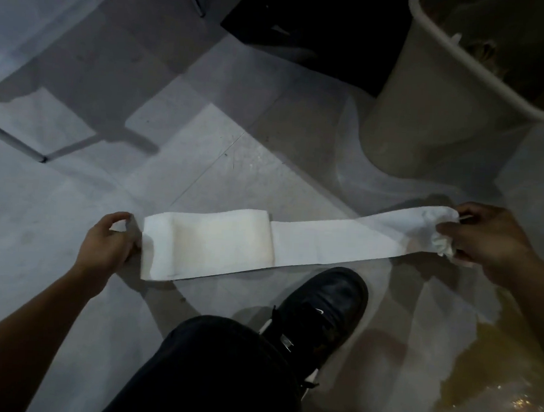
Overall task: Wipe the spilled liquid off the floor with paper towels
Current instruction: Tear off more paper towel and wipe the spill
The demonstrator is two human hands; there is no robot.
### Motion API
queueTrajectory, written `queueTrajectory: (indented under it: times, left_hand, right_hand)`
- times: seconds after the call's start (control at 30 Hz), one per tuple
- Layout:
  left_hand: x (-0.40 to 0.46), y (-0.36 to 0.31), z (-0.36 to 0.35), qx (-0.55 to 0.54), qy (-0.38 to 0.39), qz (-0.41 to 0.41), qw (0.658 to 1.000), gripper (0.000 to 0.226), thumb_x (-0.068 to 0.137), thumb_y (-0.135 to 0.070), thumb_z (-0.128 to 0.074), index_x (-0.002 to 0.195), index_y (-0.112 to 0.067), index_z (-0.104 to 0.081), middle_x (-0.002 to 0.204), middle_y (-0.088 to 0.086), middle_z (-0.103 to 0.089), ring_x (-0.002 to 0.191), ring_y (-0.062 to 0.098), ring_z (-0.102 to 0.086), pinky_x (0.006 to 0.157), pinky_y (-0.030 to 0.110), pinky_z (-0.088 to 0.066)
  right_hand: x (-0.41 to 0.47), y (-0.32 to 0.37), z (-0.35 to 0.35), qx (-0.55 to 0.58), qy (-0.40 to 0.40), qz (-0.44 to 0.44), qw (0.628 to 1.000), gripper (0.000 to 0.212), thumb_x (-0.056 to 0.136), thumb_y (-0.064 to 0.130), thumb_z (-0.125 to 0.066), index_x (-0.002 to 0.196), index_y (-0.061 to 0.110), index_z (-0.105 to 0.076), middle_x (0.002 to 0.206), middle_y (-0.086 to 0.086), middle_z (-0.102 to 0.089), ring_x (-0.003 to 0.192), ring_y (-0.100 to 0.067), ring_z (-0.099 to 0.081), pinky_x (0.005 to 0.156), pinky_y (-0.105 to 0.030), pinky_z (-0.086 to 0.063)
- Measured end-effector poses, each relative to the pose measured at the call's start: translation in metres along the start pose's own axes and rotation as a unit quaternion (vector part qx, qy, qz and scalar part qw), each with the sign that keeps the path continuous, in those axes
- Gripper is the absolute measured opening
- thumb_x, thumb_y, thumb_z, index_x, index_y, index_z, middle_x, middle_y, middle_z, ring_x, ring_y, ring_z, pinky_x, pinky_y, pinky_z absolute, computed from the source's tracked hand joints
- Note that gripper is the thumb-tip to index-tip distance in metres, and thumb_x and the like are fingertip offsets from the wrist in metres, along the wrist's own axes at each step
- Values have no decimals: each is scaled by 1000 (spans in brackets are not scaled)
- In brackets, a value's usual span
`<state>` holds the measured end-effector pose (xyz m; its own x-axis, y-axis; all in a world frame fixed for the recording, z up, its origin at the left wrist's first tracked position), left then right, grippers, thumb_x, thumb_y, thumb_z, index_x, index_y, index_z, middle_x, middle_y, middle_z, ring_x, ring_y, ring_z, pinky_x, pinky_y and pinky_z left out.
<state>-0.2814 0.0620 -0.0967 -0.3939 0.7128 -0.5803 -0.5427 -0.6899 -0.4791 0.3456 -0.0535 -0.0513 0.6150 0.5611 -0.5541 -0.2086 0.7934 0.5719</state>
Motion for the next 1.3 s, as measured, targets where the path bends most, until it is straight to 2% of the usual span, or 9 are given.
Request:
queueTrajectory:
  times: [0.1, 0.17, 0.3, 0.47, 0.57, 0.7, 1.0, 1.13, 1.3]
  left_hand:
    - [-20, -28, -2, 100, -98, -94, 986, 56, 96, -32, -54, 150, -26, -41, 134, 24, -55, 114, 42, -59, 93, 59, -54]
    - [-49, -62, -21, 133, -114, -194, 965, 57, 95, -31, -61, 149, -24, -42, 131, 24, -51, 112, 39, -55, 97, 55, -49]
    - [-106, -115, -99, 112, 21, -287, 951, 63, 94, -30, -68, 150, -23, -42, 128, 15, -48, 95, 21, -51, 89, 32, -38]
    - [-117, -103, -165, 110, 120, -161, 973, 88, 89, -48, -71, 157, -28, -20, 136, 24, -44, 123, 44, -50, 104, 46, -42]
    - [-117, -91, -174, 175, 111, -135, 969, 100, 87, -52, -71, 160, -32, -5, 141, 21, -36, 128, 44, -42, 97, 48, -42]
    - [-106, -91, -169, 200, 83, -148, 965, 104, 88, -43, -73, 162, -31, 1, 137, 21, -45, 122, 43, -51, 94, 49, -47]
    - [-74, -72, -105, -15, 50, -74, 996, 69, 95, -20, -62, 155, -31, -31, 133, 13, -59, 107, 31, -60, 96, 45, -53]
    - [-45, -40, -44, 19, -19, -41, 999, 54, 79, -25, -57, 133, -25, -57, 124, 13, -65, 109, 37, -62, 93, 55, -55]
    - [-34, -14, -10, 72, -101, -4, 992, 58, 92, -13, -56, 149, -17, -46, 141, 25, -55, 127, 47, -52, 105, 56, -46]
  right_hand:
    - [-8, 12, -4, -11, -53, 20, 998, 23, 75, 5, -81, 86, 21, -67, 93, -14, -72, 82, -36, -71, 75, -47, -60]
    - [-22, 33, -8, -82, -103, 74, 989, 24, 74, 13, -81, 93, 19, -67, 88, -5, -70, 82, -27, -68, 84, -38, -56]
    - [-60, 78, -61, -147, -97, 193, 965, 28, 76, 19, -81, 99, 14, -65, 80, -3, -65, 75, -24, -64, 73, -30, -49]
    - [-83, 96, -172, -150, 28, 217, 964, 19, 81, 26, -81, 94, 17, -70, 104, -8, -65, 77, -15, -59, 66, -15, -43]
    - [-80, 73, -210, -173, 86, 128, 973, 21, 86, 26, -77, 104, 21, -67, 125, -10, -49, 96, -23, -56, 81, -27, -49]
    - [-78, 54, -211, -247, 50, 82, 964, 59, 87, 30, -75, 134, 27, -39, 139, -16, -30, 116, -39, -46, 87, -47, -53]
    - [-57, 50, -197, -175, 52, 82, 980, 35, 84, 8, -62, 116, 22, -65, 122, -13, -63, 101, -32, -66, 91, -34, -56]
    - [-37, 37, -159, -181, 31, 71, 980, 37, 82, 14, -69, 119, 18, -66, 119, -11, -69, 108, -30, -65, 90, -26, -48]
    - [-32, 30, -144, -178, 26, 93, 979, 28, 83, 9, -71, 111, 14, -68, 105, -9, -71, 85, -21, -57, 75, -22, -39]
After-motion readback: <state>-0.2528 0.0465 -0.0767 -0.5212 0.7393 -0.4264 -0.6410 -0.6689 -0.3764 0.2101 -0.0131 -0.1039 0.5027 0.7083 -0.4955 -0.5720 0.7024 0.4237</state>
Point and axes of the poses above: each hand's wrist, its own x-axis towards the middle knuckle, its own z-axis out of the back of the hand, y = z × x, the point moved 8 cm from there along x, towards the middle knuckle
